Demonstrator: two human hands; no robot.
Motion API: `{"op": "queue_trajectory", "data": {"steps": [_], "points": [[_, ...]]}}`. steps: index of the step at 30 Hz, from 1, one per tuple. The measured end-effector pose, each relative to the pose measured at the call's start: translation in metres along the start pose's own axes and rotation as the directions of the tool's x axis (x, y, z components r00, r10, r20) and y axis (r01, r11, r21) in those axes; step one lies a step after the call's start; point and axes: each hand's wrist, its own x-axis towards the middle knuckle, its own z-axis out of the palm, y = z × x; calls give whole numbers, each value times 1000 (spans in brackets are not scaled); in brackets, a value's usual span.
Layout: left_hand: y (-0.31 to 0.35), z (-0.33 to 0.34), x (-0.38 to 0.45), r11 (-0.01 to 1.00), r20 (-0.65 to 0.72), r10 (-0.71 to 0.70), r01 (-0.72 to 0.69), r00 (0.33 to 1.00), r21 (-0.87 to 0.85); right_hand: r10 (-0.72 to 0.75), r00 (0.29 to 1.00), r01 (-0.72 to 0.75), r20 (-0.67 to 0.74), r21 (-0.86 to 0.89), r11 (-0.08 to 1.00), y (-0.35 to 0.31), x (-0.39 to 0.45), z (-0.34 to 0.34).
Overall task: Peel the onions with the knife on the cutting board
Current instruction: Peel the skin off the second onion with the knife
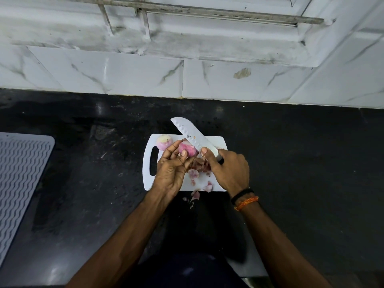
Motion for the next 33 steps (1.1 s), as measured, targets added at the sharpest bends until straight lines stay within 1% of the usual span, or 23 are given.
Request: {"op": "queue_trajectory", "data": {"steps": [3, 8, 14, 17, 22, 24, 26, 29, 31, 33], "points": [[0, -2, 1, 999, -4, 12, -12, 1000, 30, -35, 999, 35, -9, 7, 999, 1, 0, 3], [-1, -5, 3, 996, 5, 33, -34, 999, 84, -34, 998, 34, -49, 2, 999, 1, -1, 4], [-2, -6, 0, 982, 16, 55, -57, 998, 180, -9, 997, 3, -73, -77, 997, -10, -3, 2], [-2, -4, -3, 978, 13, 67, -69, 998, 196, -2, 997, -2, -75, -61, 998, -12, -2, 3], [-2, -5, -4, 969, -9, 88, -84, 996, 231, -39, 997, 38, -72, -23, 999, -12, 2, 3], [-4, -5, -3, 973, -27, 94, -86, 995, 215, -65, 995, 66, -73, 16, 998, -10, 2, 6], [-3, -6, -1, 981, -53, 89, -78, 995, 175, -82, 995, 87, -51, 103, 991, -9, -1, 11], [0, -7, 1, 987, -25, 66, -61, 998, 152, -33, 998, 41, -49, 183, 982, -8, -3, 11], [2, -6, -1, 990, -2, 50, -49, 999, 132, 13, 998, 0, -63, 192, 981, -5, -2, 6], [2, -5, -2, 997, -5, 18, -17, 1000, 77, 54, 997, -43, -61, 167, 985, -1, -1, 2]]}}
